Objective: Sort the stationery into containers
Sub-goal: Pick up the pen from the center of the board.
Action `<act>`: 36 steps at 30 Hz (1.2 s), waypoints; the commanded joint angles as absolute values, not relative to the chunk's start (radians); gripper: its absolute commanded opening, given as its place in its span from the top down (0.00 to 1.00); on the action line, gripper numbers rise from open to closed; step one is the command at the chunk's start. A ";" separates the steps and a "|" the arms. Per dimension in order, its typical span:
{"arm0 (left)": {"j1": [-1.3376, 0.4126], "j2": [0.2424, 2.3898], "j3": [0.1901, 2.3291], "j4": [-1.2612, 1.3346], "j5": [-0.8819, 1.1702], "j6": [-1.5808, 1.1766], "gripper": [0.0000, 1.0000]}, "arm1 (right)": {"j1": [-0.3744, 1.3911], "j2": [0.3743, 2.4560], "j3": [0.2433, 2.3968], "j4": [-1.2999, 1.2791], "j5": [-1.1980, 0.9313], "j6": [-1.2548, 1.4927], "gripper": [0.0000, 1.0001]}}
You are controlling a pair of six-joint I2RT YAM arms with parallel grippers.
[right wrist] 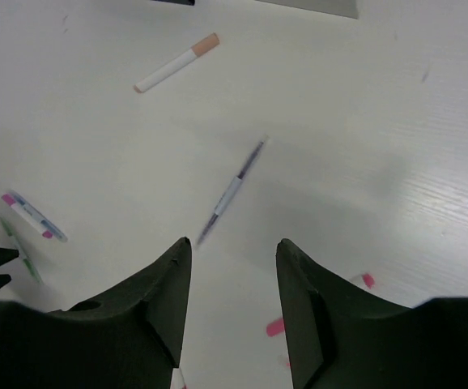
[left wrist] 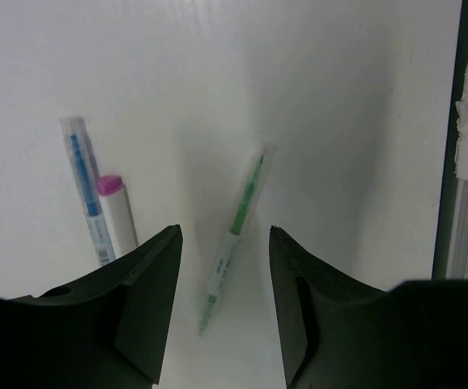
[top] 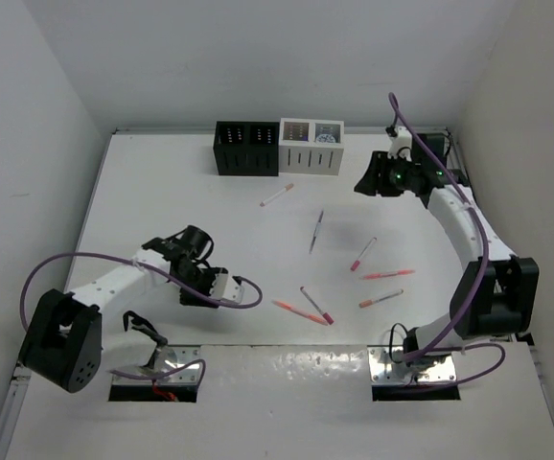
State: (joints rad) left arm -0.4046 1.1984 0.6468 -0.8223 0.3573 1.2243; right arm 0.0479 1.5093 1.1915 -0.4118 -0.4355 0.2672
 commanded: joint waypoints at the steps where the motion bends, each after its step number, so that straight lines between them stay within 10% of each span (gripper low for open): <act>1: -0.466 1.224 0.655 -0.804 0.339 1.224 0.46 | 0.005 1.440 1.201 -0.434 -0.483 0.229 0.54; 20: -0.706 1.311 0.566 -0.673 0.167 1.097 0.50 | -0.101 1.424 1.178 -0.483 -0.548 0.210 0.55; 36: -0.795 1.322 0.779 -0.839 0.317 0.994 1.00 | -0.086 1.411 1.152 -0.465 -0.555 0.213 0.55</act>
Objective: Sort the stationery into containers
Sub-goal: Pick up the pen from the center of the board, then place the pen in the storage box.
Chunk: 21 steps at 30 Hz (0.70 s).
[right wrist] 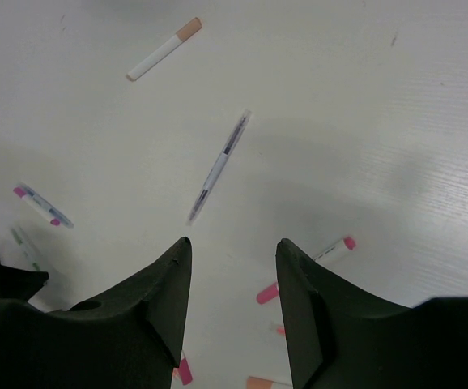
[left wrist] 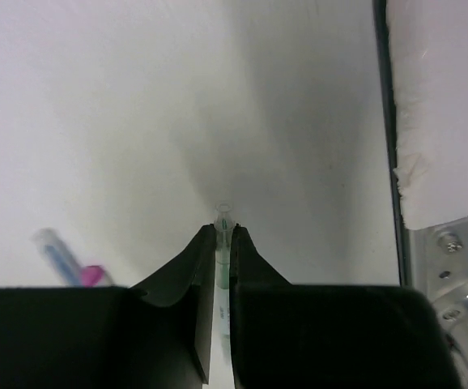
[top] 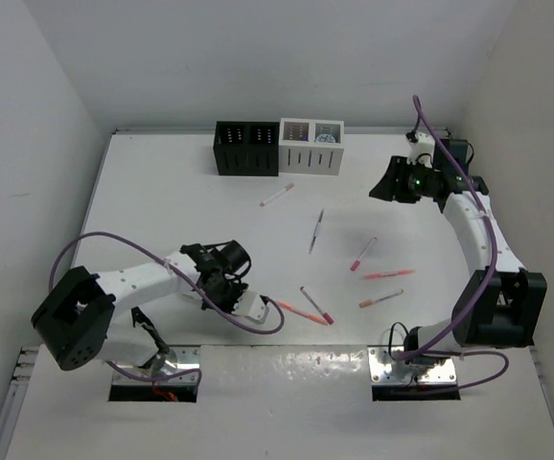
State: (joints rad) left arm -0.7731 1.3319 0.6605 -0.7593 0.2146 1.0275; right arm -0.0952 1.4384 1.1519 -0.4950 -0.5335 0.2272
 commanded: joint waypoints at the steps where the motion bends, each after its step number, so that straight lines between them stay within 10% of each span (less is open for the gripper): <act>1: -0.799 1.324 0.817 -0.860 0.360 0.988 1.00 | -0.078 1.417 1.158 -0.466 -0.554 0.213 0.55; 9: -0.689 1.453 1.441 -0.967 0.517 0.833 1.00 | -0.045 1.456 1.192 -0.482 -0.549 0.224 0.55; 21: -0.275 1.756 1.787 -0.019 0.302 0.076 1.00 | -0.031 1.496 1.210 -0.500 -0.517 0.207 0.55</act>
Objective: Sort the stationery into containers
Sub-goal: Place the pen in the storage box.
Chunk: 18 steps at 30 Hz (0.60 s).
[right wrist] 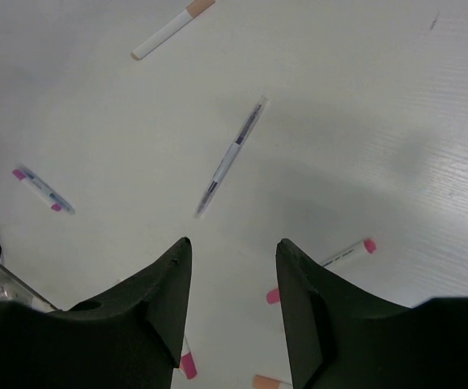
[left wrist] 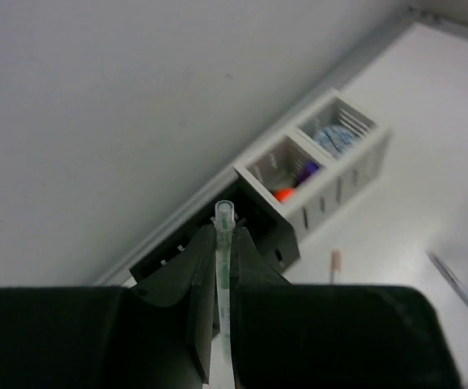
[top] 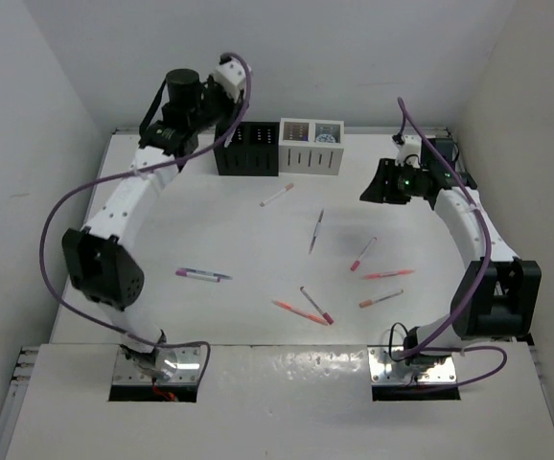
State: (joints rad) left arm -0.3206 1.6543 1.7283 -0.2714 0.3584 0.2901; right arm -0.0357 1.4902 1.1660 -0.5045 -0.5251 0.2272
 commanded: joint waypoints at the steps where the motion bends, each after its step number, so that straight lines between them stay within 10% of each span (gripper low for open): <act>1: -0.258 1.785 1.795 0.053 0.305 0.051 1.00 | -0.032 1.497 1.210 -0.503 -0.514 0.204 0.55; 5: -0.163 1.896 1.718 0.481 0.399 -0.106 1.00 | -0.034 1.490 1.190 -0.503 -0.506 0.187 0.55; 18: -0.114 2.131 1.772 0.629 0.376 -0.190 1.00 | -0.009 1.537 1.207 -0.471 -0.462 0.228 0.56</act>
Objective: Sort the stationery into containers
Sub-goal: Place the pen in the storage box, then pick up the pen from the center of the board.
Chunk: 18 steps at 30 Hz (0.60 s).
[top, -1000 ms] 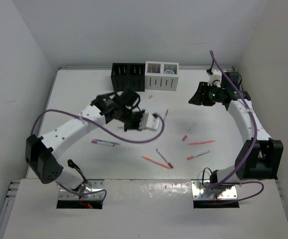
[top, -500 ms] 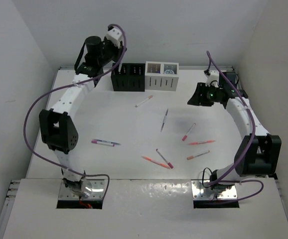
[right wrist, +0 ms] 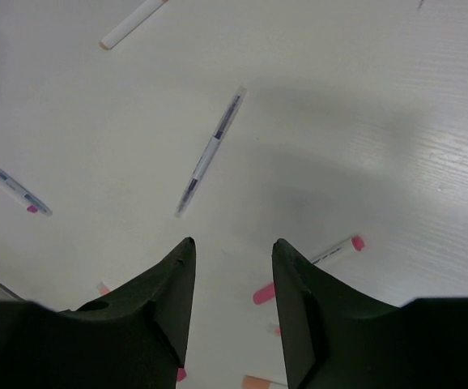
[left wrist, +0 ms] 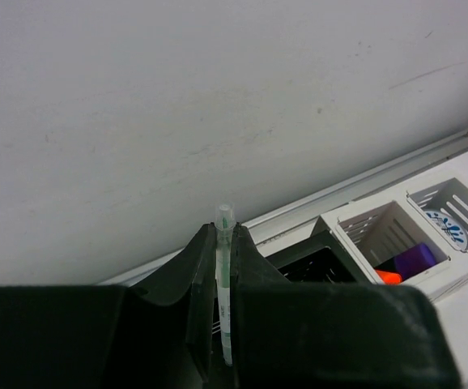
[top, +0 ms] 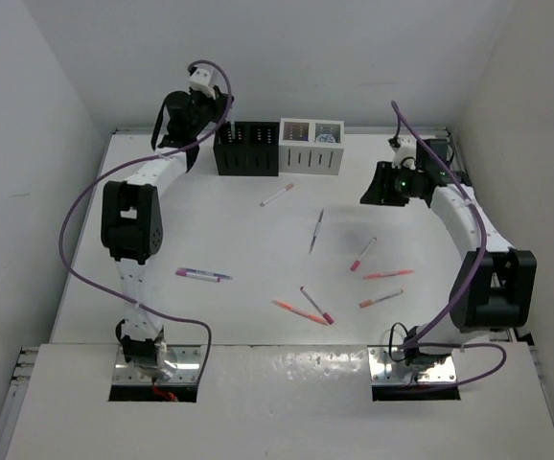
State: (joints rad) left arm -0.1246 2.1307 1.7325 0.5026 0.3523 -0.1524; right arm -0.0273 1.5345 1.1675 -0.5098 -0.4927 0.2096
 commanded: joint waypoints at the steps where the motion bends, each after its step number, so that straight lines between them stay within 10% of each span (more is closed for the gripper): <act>1: -0.114 2.129 1.763 0.627 0.380 -0.190 0.98 | 0.032 1.543 1.200 -0.454 -0.445 0.238 0.58; 10: -0.101 2.020 1.642 0.459 0.311 -0.111 0.20 | 0.253 1.681 1.264 -0.419 -0.065 0.434 0.62; 18: -0.054 1.751 1.421 0.417 0.360 -0.117 0.12 | 0.337 1.816 1.333 -0.445 0.084 0.574 0.61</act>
State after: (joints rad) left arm -0.0872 1.9221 1.4570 0.3820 0.3248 -0.1162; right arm 0.3225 1.8046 1.2877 -0.4511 -0.0109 0.4892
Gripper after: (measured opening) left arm 0.883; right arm 0.385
